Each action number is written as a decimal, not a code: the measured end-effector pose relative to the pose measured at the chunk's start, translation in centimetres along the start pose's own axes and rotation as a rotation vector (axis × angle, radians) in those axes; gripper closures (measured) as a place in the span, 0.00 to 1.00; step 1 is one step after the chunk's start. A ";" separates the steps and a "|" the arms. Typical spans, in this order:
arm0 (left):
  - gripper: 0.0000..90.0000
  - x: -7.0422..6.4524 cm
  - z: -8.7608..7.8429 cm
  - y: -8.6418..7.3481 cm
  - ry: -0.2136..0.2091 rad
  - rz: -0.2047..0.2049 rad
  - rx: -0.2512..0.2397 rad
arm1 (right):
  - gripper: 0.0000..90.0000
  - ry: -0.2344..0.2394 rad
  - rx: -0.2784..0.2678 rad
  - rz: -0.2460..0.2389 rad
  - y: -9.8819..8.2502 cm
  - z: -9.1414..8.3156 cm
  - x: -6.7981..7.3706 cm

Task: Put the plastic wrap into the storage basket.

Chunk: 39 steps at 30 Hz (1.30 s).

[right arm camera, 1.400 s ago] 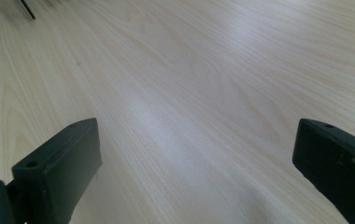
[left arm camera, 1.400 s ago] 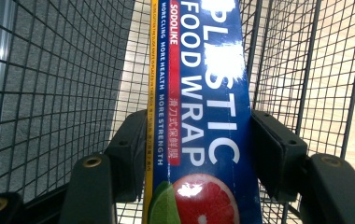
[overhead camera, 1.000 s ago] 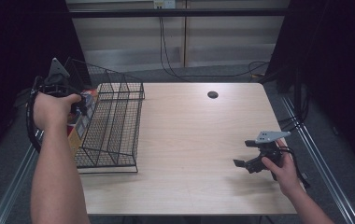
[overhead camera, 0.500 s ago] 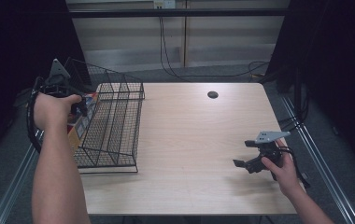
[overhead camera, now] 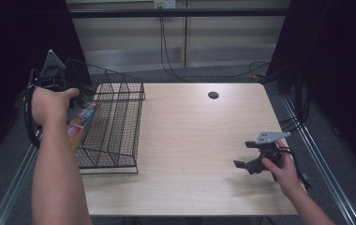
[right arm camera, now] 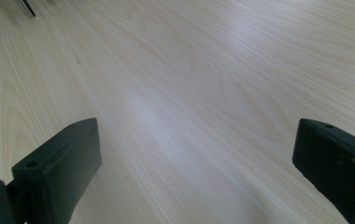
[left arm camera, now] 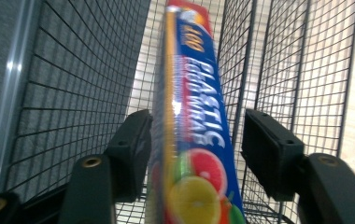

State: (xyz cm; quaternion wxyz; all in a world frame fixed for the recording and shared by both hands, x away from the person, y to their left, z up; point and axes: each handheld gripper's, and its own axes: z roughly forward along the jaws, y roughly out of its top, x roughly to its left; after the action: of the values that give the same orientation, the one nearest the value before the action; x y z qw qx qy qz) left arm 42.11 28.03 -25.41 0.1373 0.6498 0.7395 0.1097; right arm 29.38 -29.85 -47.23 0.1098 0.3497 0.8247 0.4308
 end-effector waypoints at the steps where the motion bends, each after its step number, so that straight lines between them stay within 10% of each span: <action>1: 0.46 -0.2 -0.5 -0.1 -0.012 0.002 -0.005 | 0.01 0.001 -0.002 0.002 0.0 -0.1 0.0; 39: 0.36 -6.4 -0.5 -2.4 -0.214 0.115 -0.077 | 0.01 -0.008 -0.010 0.004 -0.1 -0.6 0.2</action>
State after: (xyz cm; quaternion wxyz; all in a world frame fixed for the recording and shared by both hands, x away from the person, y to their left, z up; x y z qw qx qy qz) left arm 40.47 21.37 -25.41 0.2336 0.6935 0.6773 0.0758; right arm 28.85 -30.15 -46.92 0.1142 0.3525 0.8214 0.4336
